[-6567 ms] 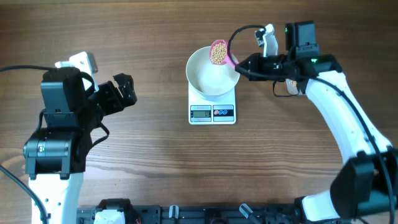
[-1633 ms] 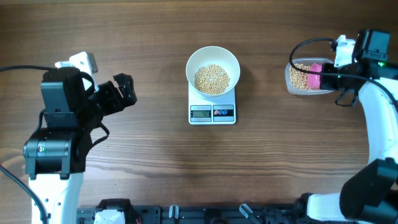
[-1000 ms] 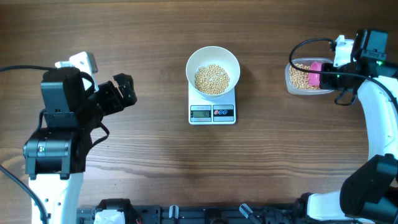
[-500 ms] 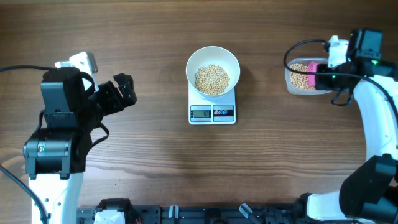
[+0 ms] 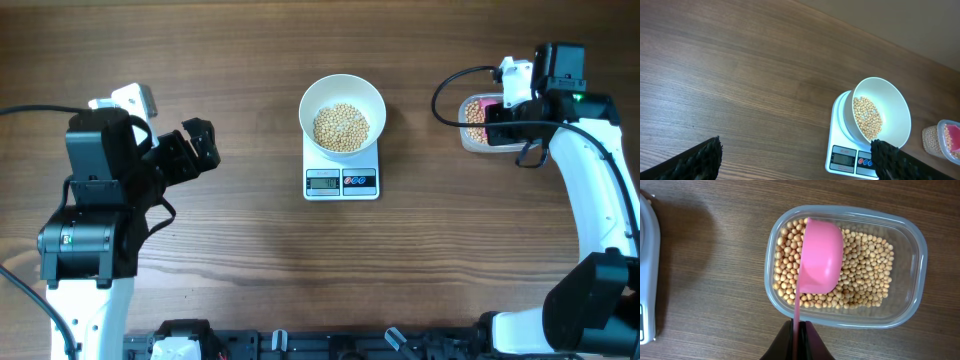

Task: Scoop item into bowl and weigh 150g on scale
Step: 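Dip the scoop into the soybeans again and scoop a second load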

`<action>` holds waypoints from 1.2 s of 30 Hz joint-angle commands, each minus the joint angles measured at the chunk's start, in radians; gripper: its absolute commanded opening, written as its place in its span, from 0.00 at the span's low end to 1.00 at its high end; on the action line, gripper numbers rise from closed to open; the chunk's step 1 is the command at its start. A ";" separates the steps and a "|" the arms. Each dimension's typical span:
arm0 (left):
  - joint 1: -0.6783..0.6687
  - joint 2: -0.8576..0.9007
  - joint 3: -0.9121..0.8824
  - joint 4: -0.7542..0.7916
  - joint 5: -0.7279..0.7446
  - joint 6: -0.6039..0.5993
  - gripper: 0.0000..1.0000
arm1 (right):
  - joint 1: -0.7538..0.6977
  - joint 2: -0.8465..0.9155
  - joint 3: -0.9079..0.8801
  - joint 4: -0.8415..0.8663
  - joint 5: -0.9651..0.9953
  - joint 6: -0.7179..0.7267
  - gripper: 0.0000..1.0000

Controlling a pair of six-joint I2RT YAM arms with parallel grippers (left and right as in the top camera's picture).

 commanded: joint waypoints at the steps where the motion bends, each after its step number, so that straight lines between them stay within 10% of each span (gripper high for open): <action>1: 0.005 0.004 0.019 0.000 -0.010 0.013 1.00 | 0.008 0.018 0.009 -0.008 -0.027 -0.005 0.04; 36: 0.006 0.004 0.019 0.000 -0.010 0.013 1.00 | -0.257 0.018 -0.050 -0.005 -0.445 0.185 0.04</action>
